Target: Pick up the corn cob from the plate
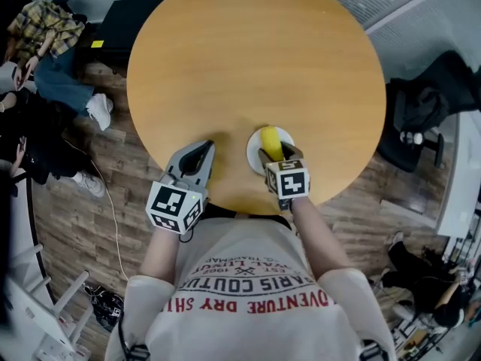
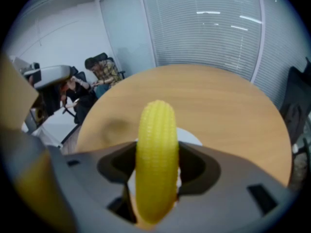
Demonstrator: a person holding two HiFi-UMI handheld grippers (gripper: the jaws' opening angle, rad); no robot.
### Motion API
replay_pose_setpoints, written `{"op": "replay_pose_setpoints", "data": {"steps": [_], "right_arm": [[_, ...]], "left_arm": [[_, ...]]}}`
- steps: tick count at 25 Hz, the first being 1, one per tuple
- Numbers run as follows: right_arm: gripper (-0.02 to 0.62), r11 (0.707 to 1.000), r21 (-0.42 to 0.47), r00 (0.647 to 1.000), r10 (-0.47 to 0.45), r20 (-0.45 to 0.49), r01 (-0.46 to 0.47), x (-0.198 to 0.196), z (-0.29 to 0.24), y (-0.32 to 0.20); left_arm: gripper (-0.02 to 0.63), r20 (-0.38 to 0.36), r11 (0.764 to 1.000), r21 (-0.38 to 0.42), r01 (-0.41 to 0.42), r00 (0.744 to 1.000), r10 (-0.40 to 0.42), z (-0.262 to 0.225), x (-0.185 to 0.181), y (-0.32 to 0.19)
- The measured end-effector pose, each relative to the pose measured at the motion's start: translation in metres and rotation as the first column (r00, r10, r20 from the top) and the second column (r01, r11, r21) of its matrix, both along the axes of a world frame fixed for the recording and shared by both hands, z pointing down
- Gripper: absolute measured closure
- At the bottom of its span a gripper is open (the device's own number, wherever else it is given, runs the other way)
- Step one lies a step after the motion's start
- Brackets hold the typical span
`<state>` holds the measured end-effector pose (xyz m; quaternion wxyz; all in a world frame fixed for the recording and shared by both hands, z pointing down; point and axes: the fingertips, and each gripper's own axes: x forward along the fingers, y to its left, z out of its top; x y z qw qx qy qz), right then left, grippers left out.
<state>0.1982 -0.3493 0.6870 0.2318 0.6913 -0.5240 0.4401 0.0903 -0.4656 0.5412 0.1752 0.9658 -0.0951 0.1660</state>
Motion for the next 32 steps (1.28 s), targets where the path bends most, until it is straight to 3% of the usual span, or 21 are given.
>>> {"op": "replay_pose_setpoints", "data": {"steps": [4, 8, 18, 25, 32], "right_arm": [[0.331, 0.99, 0.136, 0.999, 0.025, -0.024, -0.022, 0.007, -0.044, -0.009], [0.331, 0.961, 0.274, 0.995, 0.054, -0.086, -0.028, 0.015, -0.096, -0.013], [0.331, 0.827, 0.562, 0.968, 0.163, -0.192, -0.028, 0.029, -0.214, 0.008], [0.331, 0.76, 0.649, 0.95, 0.214, -0.228, -0.015, 0.031, -0.251, 0.025], [0.331, 0.753, 0.658, 0.946, 0.228, -0.231, -0.021, 0.027, -0.247, 0.035]], "left_arm": [[0.572, -0.03, 0.999, 0.045, -0.006, 1.0, 0.007, -0.02, 0.005, 0.0], [0.572, -0.065, 0.995, 0.097, -0.017, 0.998, 0.023, -0.044, 0.009, 0.003], [0.572, -0.168, 0.971, 0.235, -0.043, 0.982, 0.084, -0.114, 0.026, 0.012], [0.572, -0.214, 0.954, 0.296, -0.036, 0.972, 0.103, -0.143, 0.031, 0.019], [0.572, -0.218, 0.954, 0.297, -0.033, 0.971, 0.101, -0.141, 0.031, 0.028]]}}
